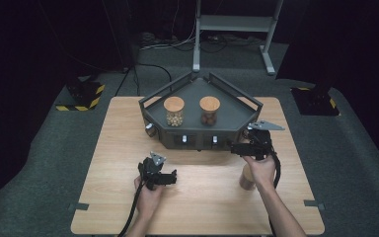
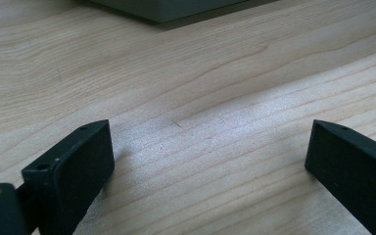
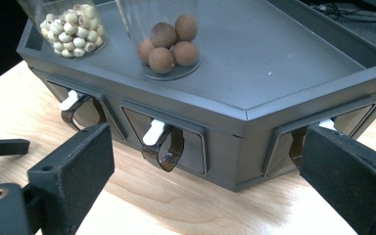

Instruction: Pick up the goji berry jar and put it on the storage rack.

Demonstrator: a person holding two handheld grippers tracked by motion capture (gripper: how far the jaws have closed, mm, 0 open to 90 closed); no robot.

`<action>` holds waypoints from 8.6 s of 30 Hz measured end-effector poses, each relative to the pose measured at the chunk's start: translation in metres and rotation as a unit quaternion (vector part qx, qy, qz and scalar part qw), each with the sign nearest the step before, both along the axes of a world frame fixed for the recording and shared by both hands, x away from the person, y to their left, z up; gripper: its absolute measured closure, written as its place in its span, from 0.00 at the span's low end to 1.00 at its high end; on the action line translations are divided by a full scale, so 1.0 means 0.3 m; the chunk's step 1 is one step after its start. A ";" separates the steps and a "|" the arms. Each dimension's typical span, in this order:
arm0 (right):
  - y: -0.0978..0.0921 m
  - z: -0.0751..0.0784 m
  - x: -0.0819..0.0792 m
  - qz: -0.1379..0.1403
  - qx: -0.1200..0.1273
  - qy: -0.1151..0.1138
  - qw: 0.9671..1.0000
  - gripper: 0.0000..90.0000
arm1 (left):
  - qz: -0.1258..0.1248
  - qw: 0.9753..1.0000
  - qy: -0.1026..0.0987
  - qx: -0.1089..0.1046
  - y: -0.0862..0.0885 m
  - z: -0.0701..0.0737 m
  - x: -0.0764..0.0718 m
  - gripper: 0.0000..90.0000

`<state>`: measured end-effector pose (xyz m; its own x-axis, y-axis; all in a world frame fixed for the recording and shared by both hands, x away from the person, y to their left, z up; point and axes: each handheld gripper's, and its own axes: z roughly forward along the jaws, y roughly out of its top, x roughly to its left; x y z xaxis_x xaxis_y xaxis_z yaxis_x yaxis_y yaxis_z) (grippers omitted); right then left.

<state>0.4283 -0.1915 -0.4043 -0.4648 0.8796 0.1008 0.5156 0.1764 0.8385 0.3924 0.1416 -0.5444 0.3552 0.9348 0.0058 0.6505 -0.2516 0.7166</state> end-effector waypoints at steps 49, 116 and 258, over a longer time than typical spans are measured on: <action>-0.067 -0.079 -0.072 0.006 -0.001 0.021 1.000 0.07 | -0.001 1.000 0.000 -0.002 0.001 0.000 0.000 0.05; -0.192 -0.265 -0.191 -0.004 -0.003 0.016 1.000 0.09 | -0.001 1.000 0.000 -0.001 0.001 0.000 0.000 0.05; -0.131 -0.216 -0.163 0.011 -0.026 0.008 1.000 0.29 | -0.001 1.000 0.000 -0.001 0.001 0.000 0.000 0.05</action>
<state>0.3796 -0.2308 -0.4692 -0.4823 0.8737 0.0630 0.5239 0.2301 0.8201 0.3925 0.1418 -0.5444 0.3571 0.9341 0.0034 0.6501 -0.2512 0.7171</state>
